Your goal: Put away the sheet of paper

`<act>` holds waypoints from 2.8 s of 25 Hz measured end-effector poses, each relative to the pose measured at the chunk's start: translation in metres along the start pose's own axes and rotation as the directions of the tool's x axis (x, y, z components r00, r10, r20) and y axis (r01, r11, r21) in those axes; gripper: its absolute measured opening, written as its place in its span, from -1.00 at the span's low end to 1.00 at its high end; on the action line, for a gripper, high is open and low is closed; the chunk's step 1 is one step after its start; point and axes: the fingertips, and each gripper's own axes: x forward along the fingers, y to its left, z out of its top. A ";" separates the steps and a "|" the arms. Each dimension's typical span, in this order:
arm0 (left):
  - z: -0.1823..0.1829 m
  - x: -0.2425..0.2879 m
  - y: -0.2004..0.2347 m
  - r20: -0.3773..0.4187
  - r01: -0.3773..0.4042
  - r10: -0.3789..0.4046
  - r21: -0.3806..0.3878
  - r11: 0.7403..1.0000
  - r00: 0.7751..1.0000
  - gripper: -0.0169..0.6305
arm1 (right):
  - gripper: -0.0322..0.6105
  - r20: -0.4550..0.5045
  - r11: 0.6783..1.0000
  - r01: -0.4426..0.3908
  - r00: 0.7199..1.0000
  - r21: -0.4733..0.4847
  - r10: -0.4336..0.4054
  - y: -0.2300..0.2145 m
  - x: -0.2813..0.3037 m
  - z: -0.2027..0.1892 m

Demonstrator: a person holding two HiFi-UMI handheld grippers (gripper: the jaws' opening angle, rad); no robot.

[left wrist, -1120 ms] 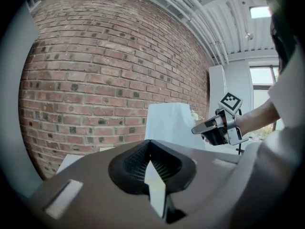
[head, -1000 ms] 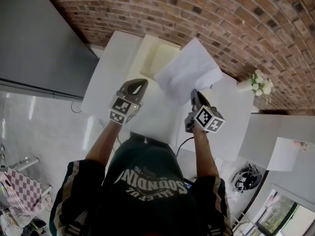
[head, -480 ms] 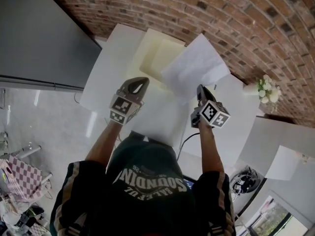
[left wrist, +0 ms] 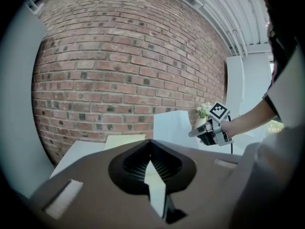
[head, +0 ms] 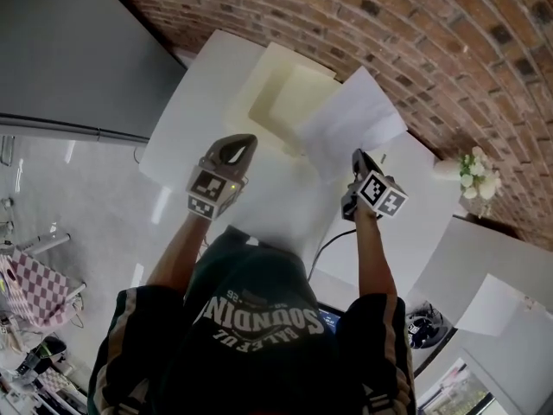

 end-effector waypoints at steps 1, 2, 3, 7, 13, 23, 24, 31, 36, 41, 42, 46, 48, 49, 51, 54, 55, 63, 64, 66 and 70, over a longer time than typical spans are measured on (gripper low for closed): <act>-0.002 0.000 0.001 -0.008 -0.006 0.006 -0.004 1.000 1.000 -0.92 | -0.89 -0.013 1.000 0.000 1.000 0.002 0.000 -0.003 0.003 -0.001; -0.005 0.000 0.001 -0.015 -0.012 0.012 -0.007 1.000 1.000 -0.92 | -0.89 -0.026 1.000 -0.001 1.000 0.003 0.001 -0.006 0.006 -0.003; -0.005 0.000 0.001 -0.014 -0.017 0.017 -0.009 1.000 1.000 -0.92 | -0.89 -0.039 1.000 -0.004 0.999 0.006 0.005 -0.008 0.009 -0.004; -0.009 0.002 0.002 -0.019 -0.029 0.029 -0.011 1.000 0.999 -0.92 | -0.89 -0.103 0.999 -0.034 0.994 0.041 0.038 -0.017 0.022 -0.013; -0.017 0.005 0.002 -0.037 -0.046 0.045 -0.027 0.999 0.998 -0.92 | -0.89 -0.229 0.994 -0.074 0.969 0.080 0.090 -0.030 0.041 -0.028; -0.019 0.020 0.002 -0.039 -0.043 0.041 -0.044 0.998 0.998 -0.92 | -0.89 -0.335 0.994 -0.085 0.936 0.071 0.104 -0.033 0.075 -0.034; -0.018 0.022 0.001 -0.038 -0.042 0.041 -0.046 0.998 0.998 -0.92 | -0.89 -0.342 0.994 -0.085 0.934 0.069 0.104 -0.033 0.079 -0.035; -0.018 0.028 0.002 -0.041 -0.043 0.040 -0.061 0.997 0.998 -0.92 | -0.89 -0.382 0.994 -0.040 0.921 0.107 0.078 -0.045 0.090 -0.046; -0.021 0.030 0.003 -0.049 -0.041 0.038 -0.064 0.997 0.998 -0.92 | -0.89 -0.386 0.990 -0.006 0.920 0.138 0.060 -0.062 0.086 -0.053; -0.023 0.033 0.002 -0.054 -0.037 0.034 -0.062 0.997 0.998 -0.92 | -0.89 -0.392 0.992 0.009 0.919 0.126 0.042 -0.070 0.093 -0.054; -0.023 0.033 0.002 -0.055 -0.037 0.034 -0.062 0.997 0.998 -0.92 | -0.89 -0.392 0.992 0.007 0.919 0.123 0.042 -0.070 0.094 -0.054; -0.025 0.032 0.003 -0.059 -0.042 0.038 -0.067 0.997 0.998 -0.92 | -0.89 -0.395 0.994 -0.014 0.917 0.107 0.055 -0.064 0.101 -0.054; -0.026 0.031 0.004 -0.062 -0.045 0.041 -0.069 0.997 0.997 -0.92 | -0.89 -0.397 0.995 -0.027 0.916 0.100 0.064 -0.059 0.105 -0.054; -0.027 0.031 0.005 -0.063 -0.046 0.042 -0.070 0.996 0.997 -0.92 | -0.89 -0.398 0.995 -0.031 0.915 0.096 0.067 -0.057 0.108 -0.054; -0.028 0.030 0.005 -0.065 -0.048 0.043 -0.074 0.996 0.997 -0.92 | -0.89 -0.403 0.996 -0.036 0.912 0.088 0.069 -0.053 0.113 -0.055; -0.029 0.028 0.008 -0.068 -0.055 0.050 -0.077 0.996 0.996 -0.92 | -0.89 -0.410 0.996 -0.044 0.909 0.080 0.073 -0.046 0.122 -0.055; -0.030 0.027 0.009 -0.068 -0.058 0.053 -0.077 0.995 0.996 -0.92 | -0.89 -0.412 0.996 -0.046 0.908 0.078 0.074 -0.044 0.126 -0.054; -0.037 0.022 0.018 -0.075 -0.076 0.069 -0.099 0.992 0.995 -0.92 | -0.89 -0.422 0.994 -0.073 0.901 0.078 0.100 -0.023 0.154 -0.044; -0.037 0.022 0.019 -0.074 -0.078 0.071 -0.102 0.992 0.995 -0.92 | -0.89 -0.423 0.994 -0.077 0.900 0.076 0.102 -0.020 0.158 -0.043; -0.038 0.021 0.023 -0.075 -0.082 0.075 -0.103 0.991 0.994 -0.92 | -0.89 -0.428 0.994 -0.083 0.898 0.072 0.106 -0.015 0.164 -0.043; -0.037 0.019 0.029 -0.073 -0.086 0.078 -0.111 0.990 0.994 -0.92 | -0.89 -0.439 0.992 -0.101 0.890 0.080 0.126 -0.001 0.178 -0.043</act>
